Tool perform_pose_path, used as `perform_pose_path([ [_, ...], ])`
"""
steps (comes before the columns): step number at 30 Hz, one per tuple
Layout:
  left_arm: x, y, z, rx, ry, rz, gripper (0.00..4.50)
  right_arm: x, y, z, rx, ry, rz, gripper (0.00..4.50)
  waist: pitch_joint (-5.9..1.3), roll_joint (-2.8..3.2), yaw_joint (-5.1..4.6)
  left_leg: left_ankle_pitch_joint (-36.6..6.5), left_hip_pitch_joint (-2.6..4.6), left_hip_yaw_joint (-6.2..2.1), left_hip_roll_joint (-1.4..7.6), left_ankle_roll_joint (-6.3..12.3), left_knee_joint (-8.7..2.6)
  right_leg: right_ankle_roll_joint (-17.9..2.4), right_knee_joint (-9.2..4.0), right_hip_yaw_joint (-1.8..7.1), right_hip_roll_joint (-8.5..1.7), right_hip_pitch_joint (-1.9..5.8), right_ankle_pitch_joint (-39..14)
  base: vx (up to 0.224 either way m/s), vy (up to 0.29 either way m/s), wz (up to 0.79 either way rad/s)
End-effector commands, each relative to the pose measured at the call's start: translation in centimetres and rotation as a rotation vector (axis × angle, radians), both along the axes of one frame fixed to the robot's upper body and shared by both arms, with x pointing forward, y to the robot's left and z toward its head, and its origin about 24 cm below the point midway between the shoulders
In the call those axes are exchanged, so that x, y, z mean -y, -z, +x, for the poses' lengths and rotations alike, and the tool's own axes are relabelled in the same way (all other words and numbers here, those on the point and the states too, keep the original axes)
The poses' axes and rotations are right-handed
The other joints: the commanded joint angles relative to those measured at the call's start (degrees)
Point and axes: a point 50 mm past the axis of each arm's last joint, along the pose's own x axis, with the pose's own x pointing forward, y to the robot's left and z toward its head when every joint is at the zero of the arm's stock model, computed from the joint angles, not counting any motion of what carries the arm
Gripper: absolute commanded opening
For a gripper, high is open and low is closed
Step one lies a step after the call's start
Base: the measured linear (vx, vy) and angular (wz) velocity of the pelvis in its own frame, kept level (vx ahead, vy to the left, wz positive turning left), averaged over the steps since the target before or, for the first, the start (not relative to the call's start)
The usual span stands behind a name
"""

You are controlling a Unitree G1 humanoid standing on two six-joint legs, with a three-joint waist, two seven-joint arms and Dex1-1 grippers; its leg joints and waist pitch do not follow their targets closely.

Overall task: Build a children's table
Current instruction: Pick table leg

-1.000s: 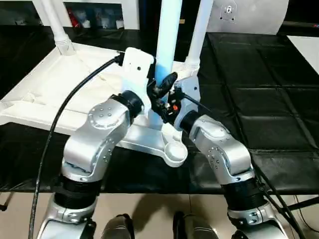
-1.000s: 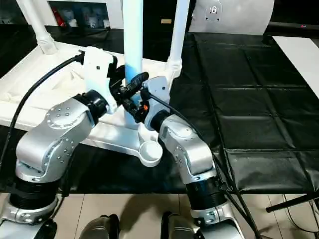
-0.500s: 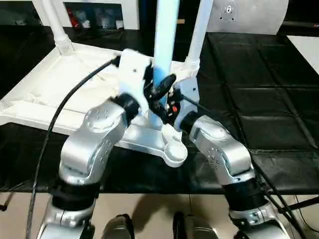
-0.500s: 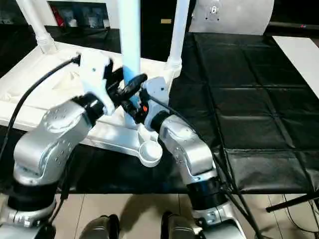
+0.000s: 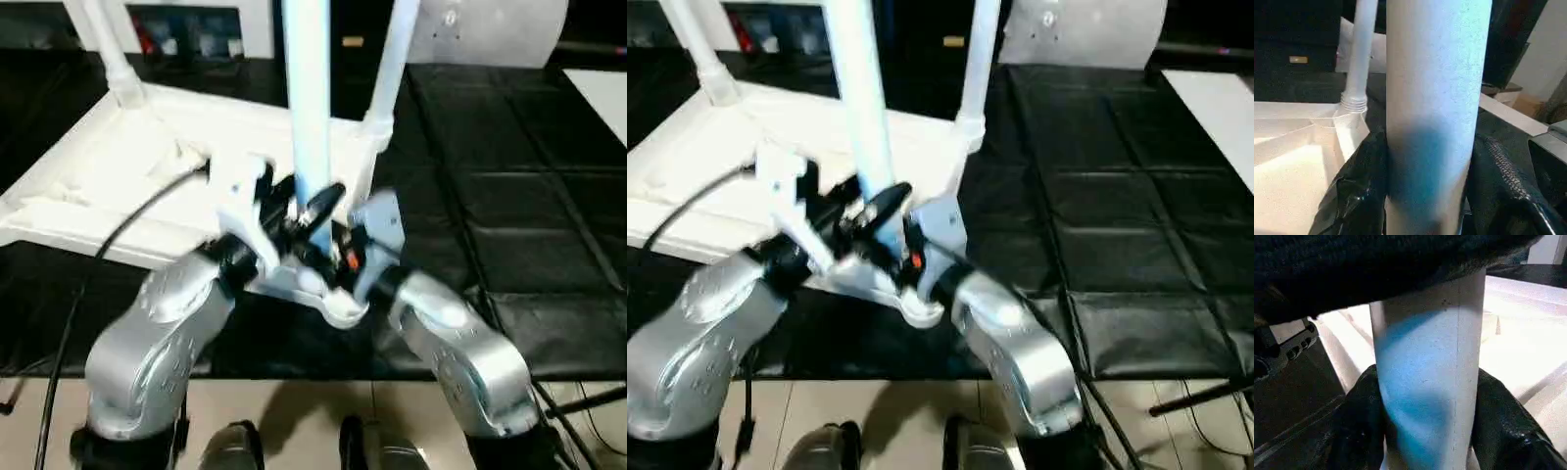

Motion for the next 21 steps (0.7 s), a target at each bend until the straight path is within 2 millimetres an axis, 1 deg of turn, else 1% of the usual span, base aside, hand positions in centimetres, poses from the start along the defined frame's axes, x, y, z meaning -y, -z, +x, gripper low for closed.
perform_pose_path([
  [1,-0.8,-0.1,-0.5,-0.020,-0.020,-0.027,2.65,1.1,-1.3,-0.2,0.034,0.048,0.035,1.93,-3.43,0.16,-0.56,-20.9,1.15,-1.49,1.42,-0.82,-4.10,2.4,-6.46,1.96,-3.50,2.22,-36.7,0.000,0.000,0.00],
  [3,-0.8,-0.2,-0.8,-0.036,-0.010,-0.039,2.65,1.2,-1.6,-0.6,0.029,0.048,0.032,1.93,-3.54,0.19,-0.89,-21.1,1.33,-1.60,1.42,-0.83,-4.07,2.3,-6.45,1.89,-3.41,2.12,-35.6,0.000,0.000,0.00],
  [4,-0.7,-0.1,-1.0,-0.047,0.002,-0.041,2.65,1.2,-1.6,-0.8,0.024,0.048,0.028,1.93,-3.45,0.53,-0.96,-21.1,1.21,-1.72,1.48,-0.80,-4.20,2.1,-6.36,1.83,-3.41,2.20,-34.9,0.000,0.000,0.00],
  [5,-0.7,0.1,-1.2,-0.057,0.012,-0.041,2.65,1.3,-1.6,-0.9,0.020,0.049,0.025,1.93,-3.58,0.44,-1.11,-20.9,1.02,-1.78,1.60,-0.65,-4.33,1.7,-6.28,1.80,-3.43,2.41,-33.3,0.000,0.000,0.00],
  [6,-0.7,0.5,-1.4,-0.084,0.022,-0.037,2.65,1.4,-1.5,-1.1,0.012,0.049,0.018,1.93,-3.45,0.55,-1.17,-21.6,1.09,-1.83,1.75,-0.65,-4.51,1.4,-6.37,1.77,-3.39,2.32,-32.8,0.000,0.000,0.00],
  [7,-0.7,0.5,-1.4,-0.084,0.022,-0.037,2.65,1.4,-1.5,-1.1,0.012,0.049,0.018,1.93,-3.45,0.47,-1.23,-22.0,1.13,-1.82,1.71,-0.76,-4.51,1.3,-6.34,1.86,-3.39,2.30,-32.5,0.000,0.000,0.00],
  [9,-0.8,1.4,-1.8,-0.130,0.031,-0.019,2.65,1.6,-1.2,-1.3,-0.007,0.052,0.005,1.93,-3.47,0.47,-1.23,-22.1,1.21,-1.76,1.60,-0.73,-4.40,1.2,-6.37,2.02,-3.52,2.19,-32.5,0.000,0.000,0.00],
  [10,-1.0,2.1,-2.1,-0.161,0.033,-0.001,2.65,1.7,-1.0,-1.4,-0.019,0.052,-0.004,1.93,-3.18,0.49,-1.24,-22.2,1.09,-1.76,1.60,-0.68,-4.51,1.4,-6.47,2.06,-3.53,2.12,-32.9,0.000,0.000,0.00],
  [11,-1.2,2.9,-2.4,-0.200,0.035,0.022,2.65,1.8,-0.8,-1.7,-0.036,0.053,-0.014,1.93,-3.28,0.43,-1.18,-22.3,1.29,-1.73,1.59,-0.79,-4.48,1.6,-6.48,2.15,-3.53,2.09,-33.5,0.000,0.000,0.00],
  [12,-1.3,3.2,-2.6,-0.216,0.035,0.029,2.65,1.9,-0.7,-1.8,-0.043,0.052,-0.017,1.93,-3.19,0.41,-1.17,-22.4,1.25,-1.71,1.55,-0.77,-4.47,1.9,-6.56,2.15,-3.61,2.08,-34.2,0.000,0.000,0.00],
  [15,-1.5,3.6,-2.7,-0.235,0.037,0.027,2.65,2.1,-0.3,-2.0,-0.063,0.049,-0.027,1.93,-2.93,0.47,-1.20,-23.2,1.55,-1.67,1.27,-0.86,-4.29,3.1,-7.16,2.01,-3.53,1.69,-37.1,0.000,0.000,0.00],
  [16,-1.6,3.8,-2.7,-0.246,0.044,0.018,2.65,2.2,0.0,-2.1,-0.077,0.045,-0.036,1.93,-2.86,0.45,-1.21,-23.5,1.59,-1.72,1.28,-0.92,-4.32,3.3,-7.25,1.96,-3.50,1.64,-37.7,0.000,0.000,0.00],
  [17,-1.6,3.9,-2.7,-0.259,0.050,0.002,2.65,2.3,0.1,-2.3,-0.090,0.042,-0.046,1.93,-2.80,0.65,-1.14,-24.2,1.67,-1.86,1.31,-1.16,-4.34,3.6,-7.32,1.82,-3.49,1.62,-38.4,0.000,0.000,0.00],
  [18,-1.6,3.9,-2.7,-0.259,0.050,0.002,2.65,2.3,0.1,-2.3,-0.090,0.042,-0.046,1.93,-2.76,0.62,-1.17,-24.7,1.73,-1.87,1.30,-1.26,-4.35,3.7,-7.44,1.77,-3.38,1.56,-38.6,0.000,0.000,0.00],
  [19,-1.5,4.1,-2.8,-0.284,0.062,-0.030,2.65,2.4,0.2,-2.4,-0.100,0.037,-0.053,1.93,-2.77,0.73,-1.21,-26.0,1.91,-1.98,1.25,-1.71,-4.31,3.5,-7.54,1.65,-3.29,1.47,-38.8,0.000,0.000,0.00],
  [20,-1.5,4.1,-2.8,-0.284,0.062,-0.030,2.65,2.4,0.2,-2.4,-0.100,0.037,-0.053,1.92,-2.82,0.73,-1.22,-26.0,1.78,-2.11,1.29,-1.76,-4.40,3.4,-7.48,1.62,-3.35,1.64,-38.5,0.000,0.000,0.00],
  [21,-1.2,4.9,-3.3,-0.367,0.107,-0.092,2.65,2.5,0.1,-2.4,-0.103,0.028,-0.067,1.92,-2.98,1.05,-1.26,-26.2,1.51,-2.32,1.42,-1.93,-4.51,3.0,-7.14,1.53,-3.48,2.07,-37.4,0.000,0.000,0.00],
])
